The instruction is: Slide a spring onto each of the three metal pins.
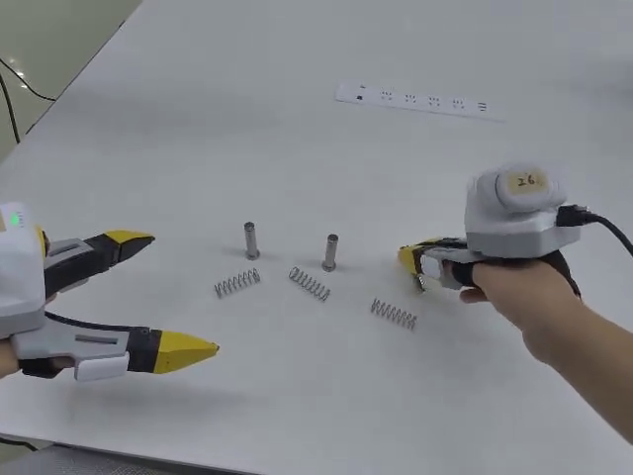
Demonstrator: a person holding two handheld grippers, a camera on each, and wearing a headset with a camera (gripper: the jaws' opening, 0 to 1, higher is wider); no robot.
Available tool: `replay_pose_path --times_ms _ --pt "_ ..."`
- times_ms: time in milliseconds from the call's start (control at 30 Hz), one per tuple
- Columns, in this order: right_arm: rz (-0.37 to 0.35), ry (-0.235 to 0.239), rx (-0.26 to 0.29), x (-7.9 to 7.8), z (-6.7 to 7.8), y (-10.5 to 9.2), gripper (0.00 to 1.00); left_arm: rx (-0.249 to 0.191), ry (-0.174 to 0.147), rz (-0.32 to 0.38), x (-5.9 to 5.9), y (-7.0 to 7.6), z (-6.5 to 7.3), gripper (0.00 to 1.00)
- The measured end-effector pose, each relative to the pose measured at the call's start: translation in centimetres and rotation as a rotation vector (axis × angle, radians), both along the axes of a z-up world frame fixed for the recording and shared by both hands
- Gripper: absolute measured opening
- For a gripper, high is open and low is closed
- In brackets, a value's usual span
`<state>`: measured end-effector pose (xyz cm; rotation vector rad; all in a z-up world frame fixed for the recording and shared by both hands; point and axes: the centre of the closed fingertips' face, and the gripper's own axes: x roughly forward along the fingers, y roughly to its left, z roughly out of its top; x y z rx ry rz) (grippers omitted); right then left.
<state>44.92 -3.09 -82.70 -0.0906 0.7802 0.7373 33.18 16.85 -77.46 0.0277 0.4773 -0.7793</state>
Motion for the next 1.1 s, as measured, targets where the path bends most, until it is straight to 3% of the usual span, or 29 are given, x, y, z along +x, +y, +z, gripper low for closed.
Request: replay_pose_path --times_ms 133,367,600,733,1100 --pt "0.002 -0.036 0.063 0.0 0.8 0.2 0.05 -0.002 -0.005 0.001 0.1 0.0 0.2 0.94" --pt "-0.004 -0.082 0.100 -0.1 1.5 0.0 0.05 -0.002 -0.007 0.001 0.2 -0.2 0.3 0.94" --pt "0.008 -0.110 0.091 -0.2 1.8 -0.2 0.05 -0.001 -0.011 0.002 0.2 -0.1 0.4 0.94" --pt "0.006 -0.103 0.094 -0.4 1.8 -0.1 0.05 0.000 -0.014 0.001 0.3 0.0 0.4 0.95" --pt "0.099 -0.187 -0.002 -0.8 1.6 0.4 0.05 -0.001 -0.012 -0.002 0.3 -0.1 0.4 0.94"
